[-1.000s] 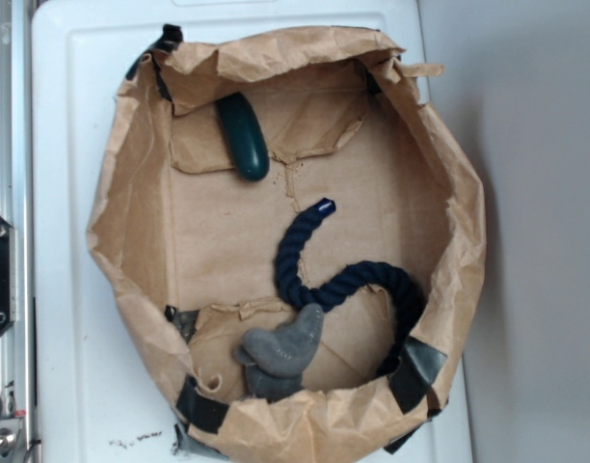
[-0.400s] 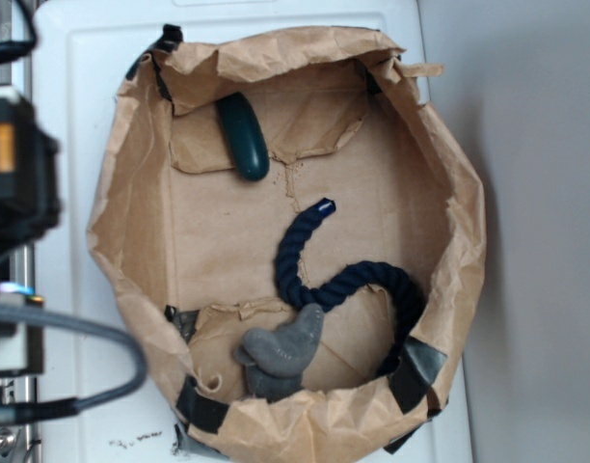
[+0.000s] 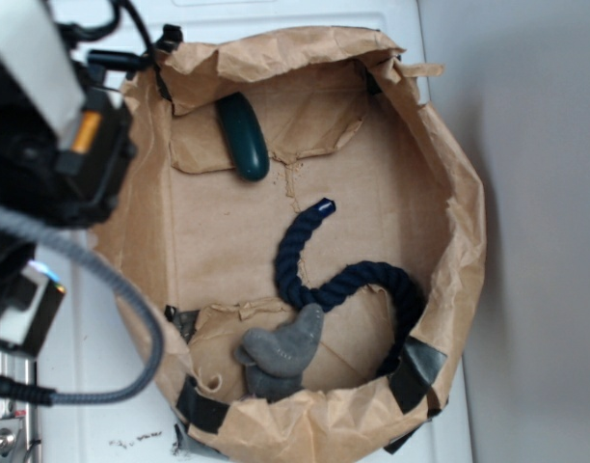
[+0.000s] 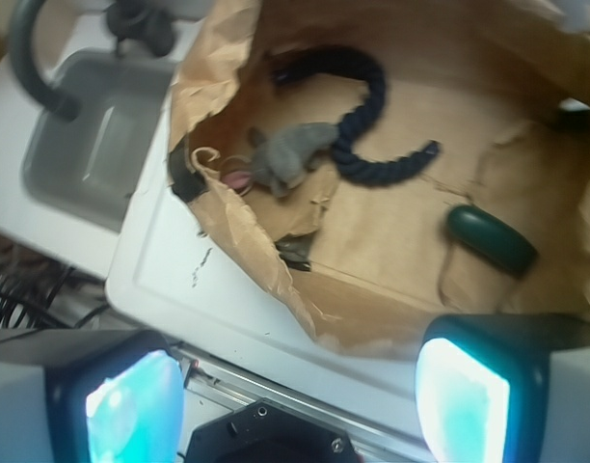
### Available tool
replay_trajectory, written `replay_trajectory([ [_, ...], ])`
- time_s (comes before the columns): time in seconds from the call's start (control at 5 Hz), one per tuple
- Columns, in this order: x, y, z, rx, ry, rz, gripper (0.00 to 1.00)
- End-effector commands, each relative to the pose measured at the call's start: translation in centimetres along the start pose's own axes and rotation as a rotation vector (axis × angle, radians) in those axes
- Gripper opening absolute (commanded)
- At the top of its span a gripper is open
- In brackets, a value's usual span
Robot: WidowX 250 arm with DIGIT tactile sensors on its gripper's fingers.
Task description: Grab the plastic pickle.
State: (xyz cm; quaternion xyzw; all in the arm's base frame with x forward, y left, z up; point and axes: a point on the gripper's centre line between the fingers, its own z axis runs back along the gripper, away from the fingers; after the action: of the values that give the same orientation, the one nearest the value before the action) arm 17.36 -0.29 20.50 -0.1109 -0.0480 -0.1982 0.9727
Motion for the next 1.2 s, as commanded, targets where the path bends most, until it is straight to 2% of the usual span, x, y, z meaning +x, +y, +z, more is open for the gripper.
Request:
replay_trajectory([
  [0.0,2.7,1.8,-2.4,0.144,-0.037,0.023,1.0],
  [0.8,2.7,1.8,-2.4,0.144,-0.037,0.023,1.0],
  [1.0,4.4,2.8,-3.5,0.18,-0.073,-0.017,1.0],
])
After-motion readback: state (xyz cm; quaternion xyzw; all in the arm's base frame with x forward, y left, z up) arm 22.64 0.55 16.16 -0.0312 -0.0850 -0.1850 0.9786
